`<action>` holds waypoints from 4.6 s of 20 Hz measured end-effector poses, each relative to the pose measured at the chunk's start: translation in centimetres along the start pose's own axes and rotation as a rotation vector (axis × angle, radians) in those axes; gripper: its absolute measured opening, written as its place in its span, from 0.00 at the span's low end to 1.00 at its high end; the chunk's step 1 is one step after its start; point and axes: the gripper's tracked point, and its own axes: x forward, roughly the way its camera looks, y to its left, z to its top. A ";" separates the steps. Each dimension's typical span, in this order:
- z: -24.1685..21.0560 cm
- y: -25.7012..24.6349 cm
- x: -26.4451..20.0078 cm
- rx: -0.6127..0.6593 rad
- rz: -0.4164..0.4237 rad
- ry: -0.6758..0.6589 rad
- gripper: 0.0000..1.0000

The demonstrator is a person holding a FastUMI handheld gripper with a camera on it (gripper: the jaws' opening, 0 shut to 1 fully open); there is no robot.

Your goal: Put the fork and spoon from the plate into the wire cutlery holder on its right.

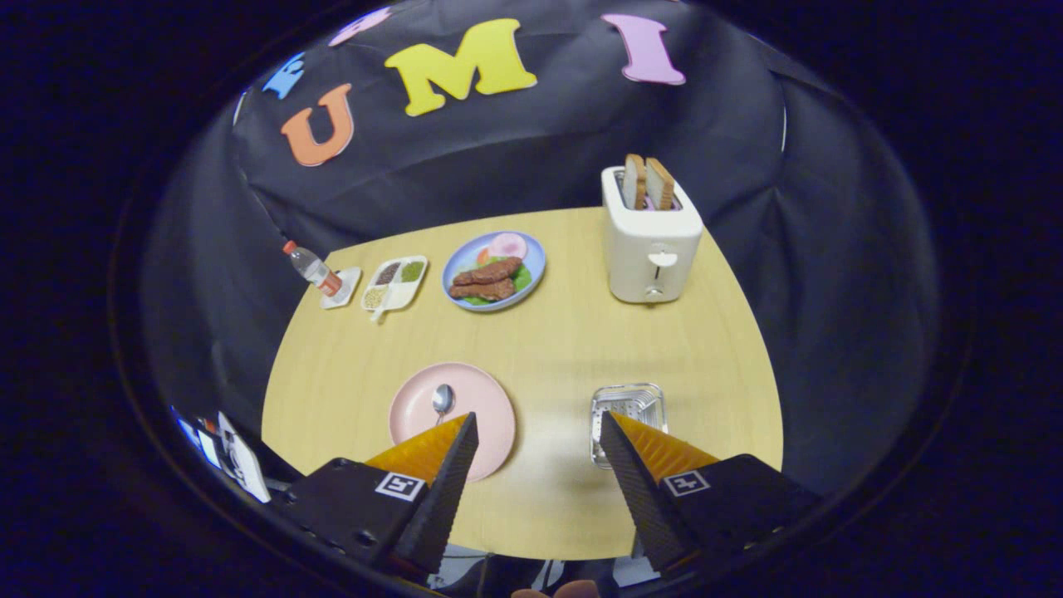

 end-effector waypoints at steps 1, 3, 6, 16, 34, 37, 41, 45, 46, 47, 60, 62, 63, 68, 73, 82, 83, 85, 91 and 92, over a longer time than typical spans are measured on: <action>-0.7 1.3 0.1 -0.025 -0.001 -0.025 0.89; -2.3 4.3 0.4 -0.062 -0.002 -0.061 0.89; -4.6 8.8 2.5 -0.081 -0.001 -0.109 0.91; -12.4 14.0 11.8 -0.107 -0.051 -0.044 0.91; -15.2 11.7 15.2 -0.045 -0.135 0.088 0.01; -14.2 11.4 14.3 -0.032 -0.121 0.099 0.01; -11.7 10.8 11.4 0.010 -0.079 0.114 0.01; -7.3 10.0 7.4 -0.022 -0.053 0.087 0.01; -6.4 9.6 6.3 -0.032 -0.041 0.087 0.01; -5.5 9.1 5.1 -0.034 -0.031 0.087 0.01; -0.1 -4.0 -4.9 0.047 -0.040 0.244 0.00; -0.6 -5.8 -5.3 0.089 -0.040 0.312 0.00; -1.0 -6.8 -5.2 0.090 -0.050 0.344 0.00; -2.9 -9.1 -4.5 0.053 -0.092 0.503 0.00; -4.2 -9.0 -3.4 0.124 -0.083 0.638 0.01; -5.2 -9.1 -1.2 0.216 -0.122 0.814 0.00; -5.1 -9.0 -1.0 0.215 -0.125 0.822 0.00; -5.1 -9.0 -0.6 0.202 -0.126 0.840 0.00; -4.9 -8.9 0.8 0.212 -0.132 0.888 0.01; -4.9 -8.8 1.0 0.214 -0.130 0.893 0.01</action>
